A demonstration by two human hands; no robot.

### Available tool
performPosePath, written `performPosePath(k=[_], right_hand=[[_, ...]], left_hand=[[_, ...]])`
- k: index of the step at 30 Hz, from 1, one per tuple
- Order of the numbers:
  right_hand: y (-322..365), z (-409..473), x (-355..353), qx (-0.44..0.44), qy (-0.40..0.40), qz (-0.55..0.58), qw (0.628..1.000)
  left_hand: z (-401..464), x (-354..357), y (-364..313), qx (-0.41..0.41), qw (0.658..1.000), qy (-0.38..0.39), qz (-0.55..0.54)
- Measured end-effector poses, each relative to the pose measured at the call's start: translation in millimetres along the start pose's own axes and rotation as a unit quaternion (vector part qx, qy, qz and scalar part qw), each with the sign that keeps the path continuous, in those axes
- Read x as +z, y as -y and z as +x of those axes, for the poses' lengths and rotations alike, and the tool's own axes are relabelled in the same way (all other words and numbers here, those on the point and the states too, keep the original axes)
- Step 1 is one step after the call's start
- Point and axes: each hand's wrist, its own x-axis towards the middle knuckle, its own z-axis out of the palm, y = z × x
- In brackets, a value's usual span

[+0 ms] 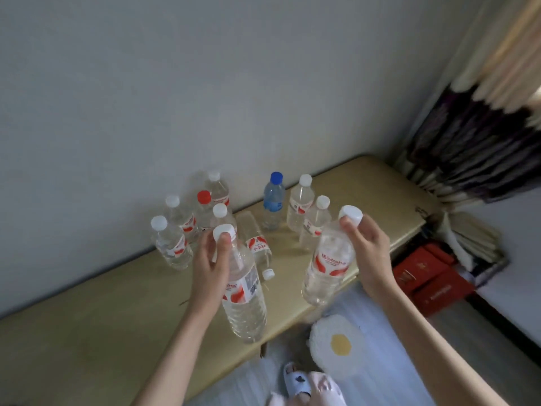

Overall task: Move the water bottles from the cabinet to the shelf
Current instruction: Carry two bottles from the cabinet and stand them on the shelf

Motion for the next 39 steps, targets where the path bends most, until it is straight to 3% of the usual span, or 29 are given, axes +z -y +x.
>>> performPosePath(k=[6, 11, 18, 25, 29, 36, 39], right_hand=[[5.4, -85.2, -70.3, 0.054, -0.154, 0.082, 0.983], [13.5, -162.6, -140.9, 0.059, -0.266, 0.085, 0.958], [24.5, -314.9, -244.9, 0.050, -0.437, 0.064, 0.896], [34.0, -513.0, -324.4, 0.068, -0.560, 0.006, 0.826], [37.5, -621.1, -356.9, 0.085, -0.645, 0.011, 0.759], [32.2, -785.2, -395.9, 0.089, -0.799, 0.028, 0.594], [28.2, -846.1, -419.7, 0.097, -0.835, 0.028, 0.541]], left_hand=[[-32.7, 43.5, -11.3, 0.003, 0.992, 0.122, -0.038], [-91.5, 106.5, -35.8, 0.014, 0.968, 0.247, -0.043], [-217.4, 189.5, -59.7, 0.049, 0.895, 0.438, -0.059], [-420.6, 231.5, -73.7, 0.034, 0.798, 0.599, -0.046], [-536.9, 244.6, -86.2, 0.027, 0.730, 0.680, -0.057], [-721.5, 275.9, -100.2, 0.048, 0.594, 0.802, -0.045], [-800.4, 293.5, -99.6, 0.048, 0.547, 0.835, -0.046]])
